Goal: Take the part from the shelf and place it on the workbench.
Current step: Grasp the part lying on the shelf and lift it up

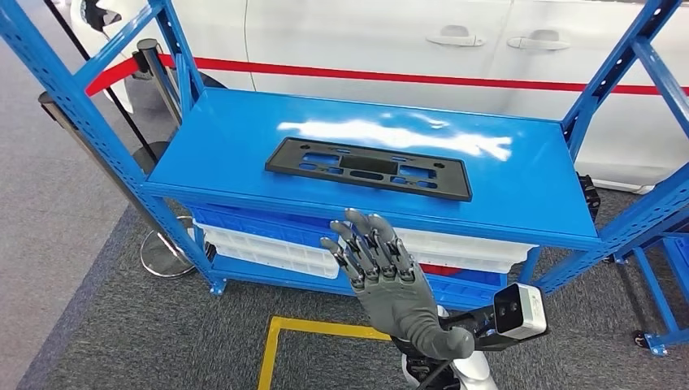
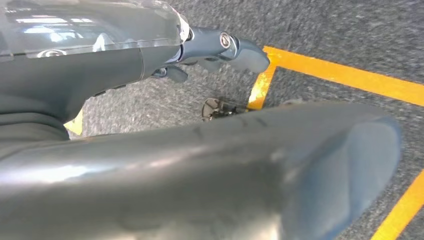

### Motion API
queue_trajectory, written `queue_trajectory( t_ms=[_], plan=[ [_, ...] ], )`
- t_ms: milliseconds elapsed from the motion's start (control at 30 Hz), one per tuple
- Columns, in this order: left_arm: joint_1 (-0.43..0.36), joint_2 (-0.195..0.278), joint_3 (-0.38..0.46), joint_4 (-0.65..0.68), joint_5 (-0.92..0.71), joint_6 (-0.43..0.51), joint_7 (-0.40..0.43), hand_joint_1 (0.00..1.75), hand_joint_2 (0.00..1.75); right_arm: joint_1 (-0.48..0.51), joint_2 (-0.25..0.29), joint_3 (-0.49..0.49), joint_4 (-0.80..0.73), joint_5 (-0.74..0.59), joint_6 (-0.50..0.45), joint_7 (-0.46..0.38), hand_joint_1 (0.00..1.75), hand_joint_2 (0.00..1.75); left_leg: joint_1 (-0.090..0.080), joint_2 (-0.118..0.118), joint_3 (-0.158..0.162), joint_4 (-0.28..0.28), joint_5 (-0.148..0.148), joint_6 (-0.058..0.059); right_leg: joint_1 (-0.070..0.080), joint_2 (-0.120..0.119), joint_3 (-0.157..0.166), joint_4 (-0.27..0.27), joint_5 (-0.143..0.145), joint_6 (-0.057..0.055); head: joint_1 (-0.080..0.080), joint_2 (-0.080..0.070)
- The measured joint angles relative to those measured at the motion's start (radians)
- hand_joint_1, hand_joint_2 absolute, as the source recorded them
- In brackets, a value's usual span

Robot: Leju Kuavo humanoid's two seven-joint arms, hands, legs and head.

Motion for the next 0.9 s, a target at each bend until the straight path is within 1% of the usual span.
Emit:
queue_trajectory(
  t_ms=[33, 67, 100, 133, 167, 200, 233, 267, 300, 333, 400, 433, 467, 500, 567, 600, 633, 667, 700, 733, 767, 800, 833, 900],
  plan=[
    [0.000, 0.000, 0.000, 0.000, 0.000, 0.000, -0.001, 0.00, 0.00, 0.002, 0.000, -0.001, 0.003, 0.002, 0.000, 0.001, 0.00, 0.00, -0.001, 0.000, -0.003, 0.000, 0.001, 0.003, 0.000, 0.000, -0.031, 0.065, -0.034, 0.002, 0.000, 0.000],
    [0.001, 0.000, 0.000, 0.000, 0.000, 0.000, -0.002, 0.00, 0.00, 0.005, 0.000, -0.002, 0.006, 0.003, -0.001, 0.002, 0.00, 0.00, -0.003, 0.000, -0.005, 0.001, 0.002, 0.004, 0.000, 0.000, -0.060, 0.127, -0.060, 0.004, 0.000, 0.000],
    [0.002, 0.000, 0.000, 0.000, 0.000, 0.000, -0.003, 0.00, 0.00, 0.008, 0.000, -0.003, 0.009, 0.005, -0.001, 0.003, 0.00, 0.00, -0.004, 0.000, -0.006, 0.001, 0.002, 0.004, 0.000, 0.000, -0.078, 0.164, -0.068, 0.005, 0.000, 0.000],
    [0.004, -0.001, 0.000, 0.000, 0.000, 0.000, -0.003, 0.00, 0.00, 0.011, 0.000, -0.004, 0.012, 0.006, -0.002, 0.003, 0.00, 0.00, -0.006, 0.000, -0.007, 0.002, 0.002, 0.004, 0.000, 0.000, -0.078, 0.167, -0.056, 0.004, 0.000, 0.000],
    [0.005, -0.001, 0.000, 0.000, -0.001, 0.000, -0.004, 0.00, 0.00, 0.012, 0.000, -0.005, 0.014, 0.008, -0.002, 0.004, 0.00, 0.00, -0.007, 0.000, -0.006, 0.004, 0.001, 0.004, 0.001, 0.000, -0.058, 0.128, -0.027, 0.001, 0.000, 0.000],
    [0.005, -0.002, 0.000, 0.001, -0.001, 0.000, -0.005, 0.00, 0.00, 0.013, 0.000, -0.006, 0.016, 0.008, -0.002, 0.004, 0.00, 0.00, -0.008, -0.001, -0.005, 0.005, 0.000, 0.003, 0.001, -0.001, -0.023, 0.060, 0.010, -0.003, 0.000, 0.000],
    [0.006, -0.004, 0.000, 0.001, -0.002, 0.000, -0.006, 0.00, 0.00, 0.013, 0.000, -0.007, 0.017, 0.009, -0.002, 0.004, 0.00, 0.00, -0.010, -0.002, -0.005, 0.007, -0.001, 0.002, 0.004, -0.001, 0.012, -0.009, 0.036, -0.009, 0.000, 0.000],
    [0.006, -0.005, 0.000, 0.001, -0.002, 0.000, -0.006, 0.00, 0.00, 0.013, 0.001, -0.008, 0.017, 0.009, -0.002, 0.004, 0.00, 0.00, -0.012, -0.002, -0.006, 0.010, -0.002, -0.001, 0.007, -0.003, 0.038, -0.063, 0.054, -0.015, 0.000, 0.000],
    [0.005, -0.006, 0.000, 0.001, -0.002, 0.000, -0.007, 0.00, 0.00, 0.014, 0.001, -0.009, 0.018, 0.009, -0.002, 0.004, 0.00, 0.00, -0.014, -0.003, -0.008, 0.011, -0.003, -0.005, 0.010, -0.003, 0.051, -0.094, 0.060, -0.020, -0.001, 0.000],
    [0.005, -0.007, 0.000, 0.001, -0.002, 0.000, -0.008, 0.00, 0.00, 0.014, 0.001, -0.010, 0.019, 0.009, -0.002, 0.004, 0.00, 0.00, -0.015, -0.002, -0.009, 0.011, -0.004, -0.009, 0.012, -0.003, 0.052, -0.102, 0.058, -0.023, -0.001, 0.000],
    [0.005, -0.007, 0.000, 0.001, -0.002, 0.000, -0.009, 0.00, 0.00, 0.016, 0.002, -0.011, 0.020, 0.009, -0.001, 0.004, 0.00, 0.00, -0.014, -0.002, -0.009, 0.011, -0.005, -0.019, 0.008, -0.002, 0.053, -0.110, 0.063, -0.030, -0.001, 0.000],
    [0.005, -0.007, 0.000, 0.001, -0.002, -0.001, -0.009, 0.00, 0.00, 0.017, 0.003, -0.012, 0.020, 0.009, -0.001, 0.004, 0.00, 0.00, -0.014, -0.003, -0.012, 0.020, -0.013, -0.025, 0.004, -0.002, 0.055, -0.114, 0.066, -0.035, -0.002, 0.000],
    [0.005, -0.007, 0.000, 0.001, -0.002, -0.001, -0.010, 0.00, 0.00, 0.018, 0.005, -0.012, 0.020, 0.008, -0.001, 0.004, 0.00, 0.00, -0.014, -0.003, -0.023, 0.047, -0.031, -0.030, 0.000, -0.003, 0.058, -0.119, 0.068, -0.039, -0.003, 0.000],
    [0.005, -0.006, 0.000, 0.001, -0.002, -0.002, -0.010, 0.00, 0.00, 0.018, 0.006, -0.012, 0.020, 0.008, -0.001, 0.004, 0.00, 0.00, -0.011, -0.004, -0.045, 0.094, -0.059, -0.035, -0.002, -0.004, 0.060, -0.122, 0.069, -0.042, -0.004, 0.000],
    [0.007, -0.006, 0.000, 0.001, -0.002, -0.002, -0.010, 0.00, 0.00, 0.021, 0.008, -0.012, 0.023, 0.008, -0.001, 0.004, 0.00, 0.00, -0.004, -0.003, -0.110, 0.232, -0.121, -0.043, -0.002, -0.006, 0.059, -0.122, 0.068, -0.045, -0.006, 0.000],
    [0.008, -0.006, 0.000, 0.001, -0.003, -0.002, -0.010, 0.00, 0.00, 0.023, 0.008, -0.012, 0.024, 0.008, -0.001, 0.004, 0.00, 0.00, 0.000, -0.003, -0.135, 0.282, -0.135, -0.047, -0.002, -0.006, 0.059, -0.122, 0.068, -0.045, -0.006, 0.000],
    [0.010, -0.006, 0.000, 0.001, -0.003, -0.002, -0.010, 0.00, 0.00, 0.025, 0.008, -0.012, 0.025, 0.008, -0.001, 0.004, 0.00, 0.00, 0.004, -0.003, -0.144, 0.297, -0.129, -0.051, -0.003, -0.006, 0.059, -0.121, 0.068, -0.044, -0.006, 0.000],
    [0.011, -0.006, 0.000, 0.001, -0.003, -0.002, -0.010, 0.00, 0.00, 0.027, 0.008, -0.013, 0.026, 0.008, -0.001, 0.004, 0.00, 0.00, 0.008, -0.003, -0.130, 0.269, -0.104, -0.054, -0.005, -0.005, 0.059, -0.119, 0.067, -0.042, -0.006, 0.000],
    [0.011, -0.006, 0.000, 0.001, -0.003, -0.003, -0.010, 0.00, 0.00, 0.027, 0.008, -0.013, 0.027, 0.008, 0.000, 0.004, 0.00, 0.00, 0.011, -0.003, -0.099, 0.204, -0.066, -0.057, -0.007, -0.005, 0.060, -0.117, 0.065, -0.039, -0.006, 0.000],
    [0.011, -0.007, 0.000, 0.001, -0.004, -0.003, -0.010, 0.00, 0.00, 0.028, 0.008, -0.013, 0.027, 0.008, 0.000, 0.004, 0.00, 0.00, 0.014, -0.003, -0.063, 0.131, -0.038, -0.059, -0.008, -0.004, 0.061, -0.113, 0.063, -0.034, -0.006, 0.000],
    [0.010, -0.007, 0.000, 0.001, -0.004, -0.003, -0.010, 0.00, 0.00, 0.028, 0.009, -0.013, 0.027, 0.008, 0.001, 0.004, 0.00, 0.00, 0.014, -0.005, -0.034, 0.071, -0.018, -0.057, -0.008, -0.003, 0.060, -0.110, 0.060, -0.027, -0.005, 0.000],
    [0.009, -0.007, 0.000, 0.001, -0.005, -0.003, -0.010, 0.00, 0.00, 0.028, 0.010, -0.014, 0.027, 0.009, 0.001, 0.004, 0.00, 0.00, 0.013, -0.007, -0.016, 0.033, -0.009, -0.052, -0.008, -0.001, 0.059, -0.107, 0.059, -0.019, -0.005, 0.000],
    [0.009, -0.007, 0.000, 0.002, -0.006, -0.003, -0.010, 0.00, 0.00, 0.029, 0.010, -0.014, 0.027, 0.009, 0.002, 0.004, 0.00, 0.00, 0.010, -0.009, -0.011, 0.021, -0.012, -0.045, -0.007, -0.001, 0.059, -0.108, 0.059, -0.011, -0.004, 0.000],
    [0.011, -0.007, 0.000, 0.002, -0.007, -0.003, -0.010, 0.00, 0.00, 0.033, 0.010, -0.015, 0.027, 0.010, 0.002, 0.003, 0.00, 0.00, 0.007, -0.010, -0.012, 0.018, -0.007, -0.028, -0.009, 0.000, 0.059, -0.110, 0.061, 0.003, -0.004, 0.000]
  ],
)
